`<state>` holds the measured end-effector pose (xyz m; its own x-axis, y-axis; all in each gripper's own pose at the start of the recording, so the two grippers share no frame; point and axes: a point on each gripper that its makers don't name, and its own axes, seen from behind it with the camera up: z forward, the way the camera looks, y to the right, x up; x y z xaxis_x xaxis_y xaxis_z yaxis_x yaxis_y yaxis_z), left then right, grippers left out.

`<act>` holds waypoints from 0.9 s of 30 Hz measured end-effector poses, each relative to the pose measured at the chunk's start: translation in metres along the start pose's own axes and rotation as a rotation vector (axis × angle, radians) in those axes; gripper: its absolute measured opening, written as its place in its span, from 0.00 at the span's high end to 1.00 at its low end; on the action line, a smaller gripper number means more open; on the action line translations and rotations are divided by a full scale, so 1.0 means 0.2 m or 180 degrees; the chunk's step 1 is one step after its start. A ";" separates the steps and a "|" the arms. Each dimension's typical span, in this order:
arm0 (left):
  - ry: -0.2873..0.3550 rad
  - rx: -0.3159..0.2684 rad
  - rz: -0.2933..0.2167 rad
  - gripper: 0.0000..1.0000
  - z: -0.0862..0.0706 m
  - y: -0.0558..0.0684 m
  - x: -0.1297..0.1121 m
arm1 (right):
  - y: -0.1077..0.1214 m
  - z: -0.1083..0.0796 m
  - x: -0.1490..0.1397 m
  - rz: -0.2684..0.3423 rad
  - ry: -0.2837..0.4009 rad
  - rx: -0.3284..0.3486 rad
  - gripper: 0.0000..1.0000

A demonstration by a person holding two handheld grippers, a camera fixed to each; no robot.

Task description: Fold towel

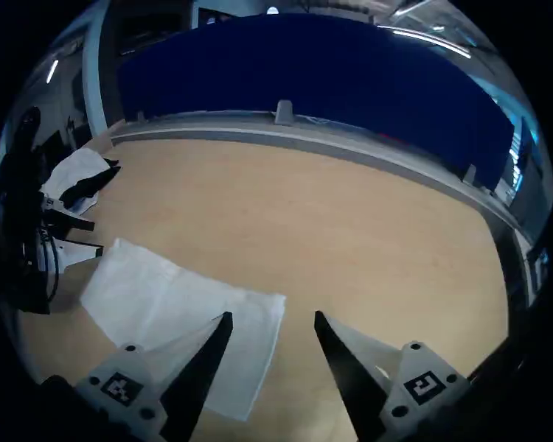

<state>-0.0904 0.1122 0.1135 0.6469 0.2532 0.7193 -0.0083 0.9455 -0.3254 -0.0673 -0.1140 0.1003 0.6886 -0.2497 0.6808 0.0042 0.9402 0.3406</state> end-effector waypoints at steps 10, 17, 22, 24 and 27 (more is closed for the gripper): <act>0.0071 0.0050 -0.0046 0.07 -0.09 -0.03 -0.02 | -0.02 -0.07 -0.04 0.0028 -0.0002 0.0047 0.10; 0.0099 0.0099 -0.0176 0.07 -0.21 -0.05 -0.10 | -0.06 -0.12 -0.13 -0.0011 -0.0059 0.0114 0.10; 0.0117 0.0180 -0.0294 0.07 -0.31 -0.07 -0.21 | -0.11 -0.15 -0.24 -0.0021 -0.0133 0.0189 0.10; 0.0108 0.0218 -0.0337 0.07 -0.35 -0.08 -0.26 | -0.12 -0.16 -0.28 -0.0025 -0.0167 0.0208 0.10; 0.0080 0.0284 -0.0408 0.07 -0.41 -0.09 -0.34 | -0.13 -0.18 -0.34 -0.0028 -0.0216 0.0229 0.10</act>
<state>-0.0726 0.0607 0.0198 0.6659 0.1251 0.7355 0.0085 0.9845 -0.1752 -0.0873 -0.1129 0.0216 0.6381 -0.2754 0.7190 -0.0437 0.9194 0.3909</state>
